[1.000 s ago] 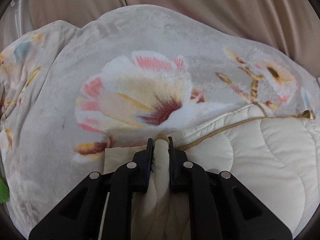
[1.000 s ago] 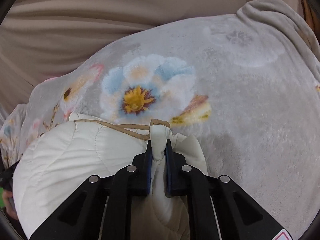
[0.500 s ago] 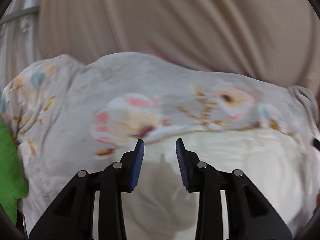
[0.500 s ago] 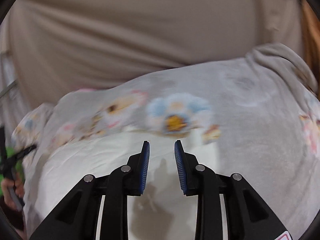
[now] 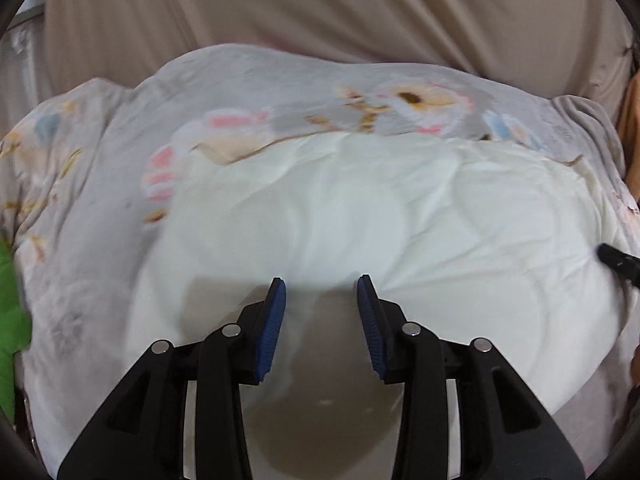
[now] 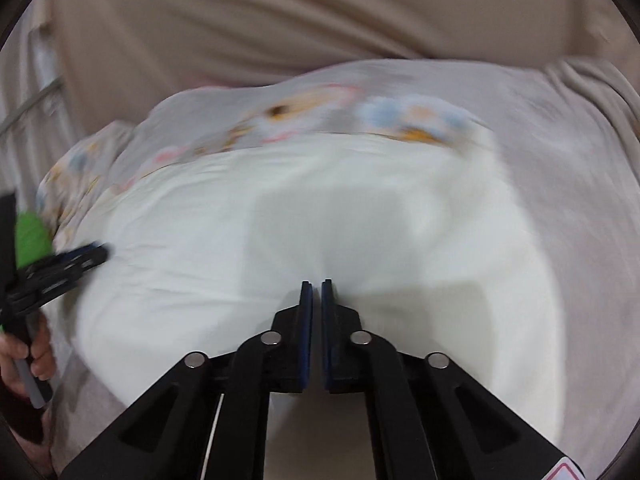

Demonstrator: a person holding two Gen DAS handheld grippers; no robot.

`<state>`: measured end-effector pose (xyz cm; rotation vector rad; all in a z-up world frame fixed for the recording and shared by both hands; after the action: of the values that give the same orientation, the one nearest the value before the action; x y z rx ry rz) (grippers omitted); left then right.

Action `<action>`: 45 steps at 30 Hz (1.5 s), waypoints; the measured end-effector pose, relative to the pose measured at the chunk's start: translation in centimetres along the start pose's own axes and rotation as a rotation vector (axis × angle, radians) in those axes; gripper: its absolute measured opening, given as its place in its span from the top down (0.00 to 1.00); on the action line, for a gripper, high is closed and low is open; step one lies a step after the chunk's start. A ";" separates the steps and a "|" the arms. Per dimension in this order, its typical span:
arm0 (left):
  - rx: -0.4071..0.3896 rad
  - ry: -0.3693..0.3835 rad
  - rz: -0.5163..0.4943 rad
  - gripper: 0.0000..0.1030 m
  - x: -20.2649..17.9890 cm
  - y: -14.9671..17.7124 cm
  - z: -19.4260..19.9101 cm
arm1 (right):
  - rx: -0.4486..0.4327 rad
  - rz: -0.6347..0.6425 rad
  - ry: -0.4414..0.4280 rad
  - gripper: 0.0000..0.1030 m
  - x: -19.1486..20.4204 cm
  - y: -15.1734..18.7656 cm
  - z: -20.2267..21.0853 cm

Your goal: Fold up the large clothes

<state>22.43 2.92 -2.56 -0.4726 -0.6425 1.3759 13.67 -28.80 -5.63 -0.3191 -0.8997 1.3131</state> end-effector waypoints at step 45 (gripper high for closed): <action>0.121 0.097 0.399 0.27 11.7 7.5 1.6 | 0.218 0.148 -0.089 0.90 15.6 -4.4 -13.9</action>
<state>16.60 15.48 -4.65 -0.5874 -0.3932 1.7456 26.60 -11.80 -5.54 -0.1602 -0.8093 1.5574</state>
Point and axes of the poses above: each gripper's, at about its wrist camera, not at the fingertips, and z roughly against the way its jaws point, x to its left, y to its underside, the point moved 10 cm from there along -z, roughly the way its jaws point, and after that the axes turned 12 degrees about -y, right-handed, at the moved point
